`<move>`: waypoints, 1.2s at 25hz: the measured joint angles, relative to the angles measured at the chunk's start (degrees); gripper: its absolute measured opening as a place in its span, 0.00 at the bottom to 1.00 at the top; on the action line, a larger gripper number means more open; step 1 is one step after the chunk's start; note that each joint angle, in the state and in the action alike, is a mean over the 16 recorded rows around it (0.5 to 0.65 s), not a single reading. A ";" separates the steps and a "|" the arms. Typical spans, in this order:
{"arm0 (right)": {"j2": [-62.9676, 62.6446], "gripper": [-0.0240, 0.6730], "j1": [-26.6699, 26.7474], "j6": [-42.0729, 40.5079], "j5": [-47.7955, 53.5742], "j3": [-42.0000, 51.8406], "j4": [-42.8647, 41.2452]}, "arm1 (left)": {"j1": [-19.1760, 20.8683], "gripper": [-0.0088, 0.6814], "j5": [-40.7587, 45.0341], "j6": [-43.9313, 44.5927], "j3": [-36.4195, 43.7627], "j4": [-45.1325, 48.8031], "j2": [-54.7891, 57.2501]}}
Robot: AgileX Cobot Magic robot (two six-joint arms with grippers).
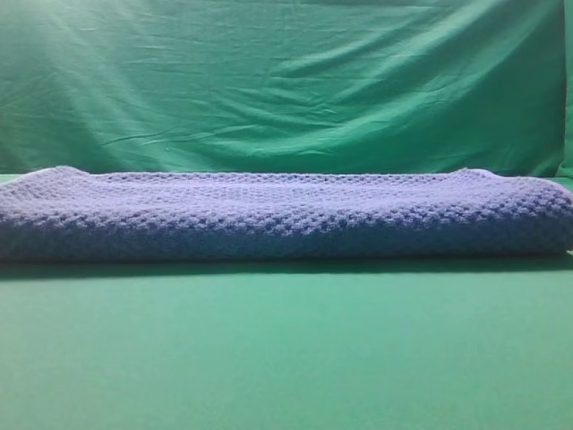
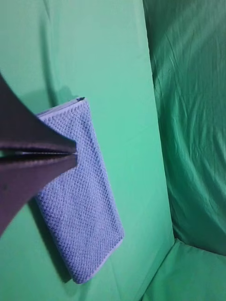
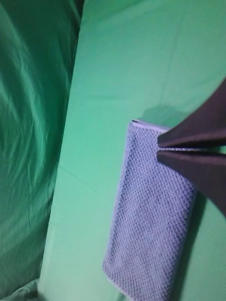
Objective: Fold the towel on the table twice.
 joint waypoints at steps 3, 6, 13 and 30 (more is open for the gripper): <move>-4.41 0.03 0.00 -0.83 -0.86 2.48 0.24 | 0.00 0.01 -0.39 -0.22 3.48 0.17 -5.02; -8.97 0.03 0.00 -1.53 -1.72 4.95 0.47 | 0.00 0.01 -0.82 -1.09 6.78 0.59 -9.42; -18.04 0.03 0.00 -2.21 -2.57 9.43 0.88 | 0.00 0.01 -1.62 -5.96 12.34 4.07 -15.88; -23.57 0.03 0.00 -2.65 -14.21 22.58 0.99 | 0.00 0.01 -14.35 -13.55 26.41 15.12 -16.95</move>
